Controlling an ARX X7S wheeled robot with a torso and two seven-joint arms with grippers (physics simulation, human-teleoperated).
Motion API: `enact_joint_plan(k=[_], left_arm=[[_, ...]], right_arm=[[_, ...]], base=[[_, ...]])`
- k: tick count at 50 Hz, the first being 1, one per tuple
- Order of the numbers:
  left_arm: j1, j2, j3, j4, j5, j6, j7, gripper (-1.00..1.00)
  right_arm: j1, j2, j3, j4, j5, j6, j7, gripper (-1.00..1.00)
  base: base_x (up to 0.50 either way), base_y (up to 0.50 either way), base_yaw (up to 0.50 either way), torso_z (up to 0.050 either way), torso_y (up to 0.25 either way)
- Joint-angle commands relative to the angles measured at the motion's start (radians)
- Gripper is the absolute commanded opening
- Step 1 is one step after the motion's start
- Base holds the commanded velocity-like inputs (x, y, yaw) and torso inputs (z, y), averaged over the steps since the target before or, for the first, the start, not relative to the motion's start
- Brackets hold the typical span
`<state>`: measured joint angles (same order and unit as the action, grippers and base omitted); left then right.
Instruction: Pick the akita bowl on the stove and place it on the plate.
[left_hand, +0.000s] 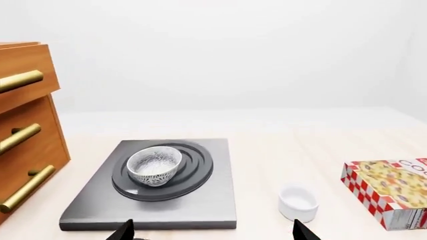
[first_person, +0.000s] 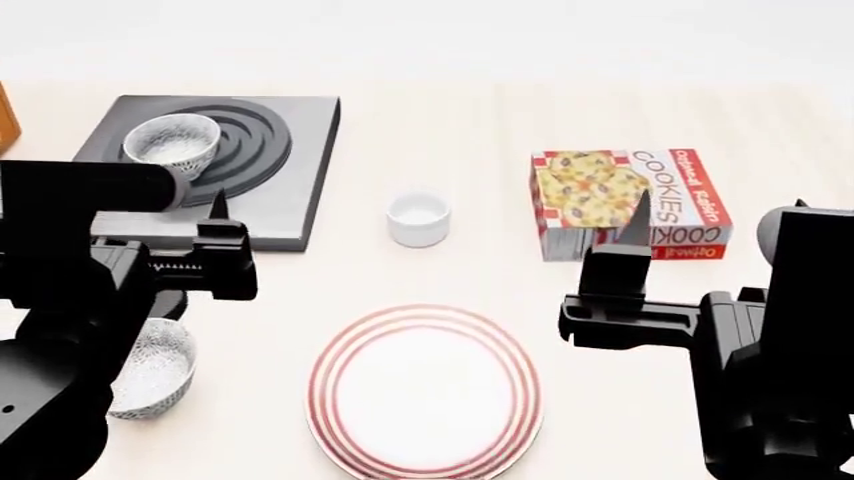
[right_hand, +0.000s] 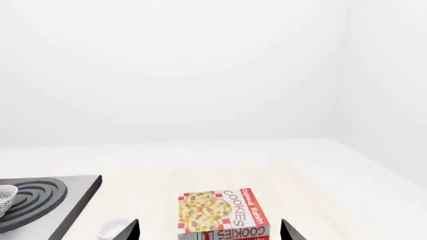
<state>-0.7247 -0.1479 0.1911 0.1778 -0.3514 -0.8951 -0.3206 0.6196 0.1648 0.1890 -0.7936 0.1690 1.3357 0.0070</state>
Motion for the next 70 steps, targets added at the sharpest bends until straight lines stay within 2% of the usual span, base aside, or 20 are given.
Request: enact_joint_plan(k=[1,70], left_arm=[[0.0,-0.004,0.007,-0.001,-0.007,0.003,-0.004,1.0],[-0.016,-0.036,0.042,-0.013,-0.04,0.014,-0.019,1.0]], right_arm=[[-0.007,0.003,0.0,0.007,0.006,-0.013,0.003,1.0],[-0.005,0.014,0.003,0.004,0.049,-0.007,0.031,1.0]], base=[[0.26,0.0,0.0,0.0,0.0],[0.26,0.0,0.0,0.0,0.0]])
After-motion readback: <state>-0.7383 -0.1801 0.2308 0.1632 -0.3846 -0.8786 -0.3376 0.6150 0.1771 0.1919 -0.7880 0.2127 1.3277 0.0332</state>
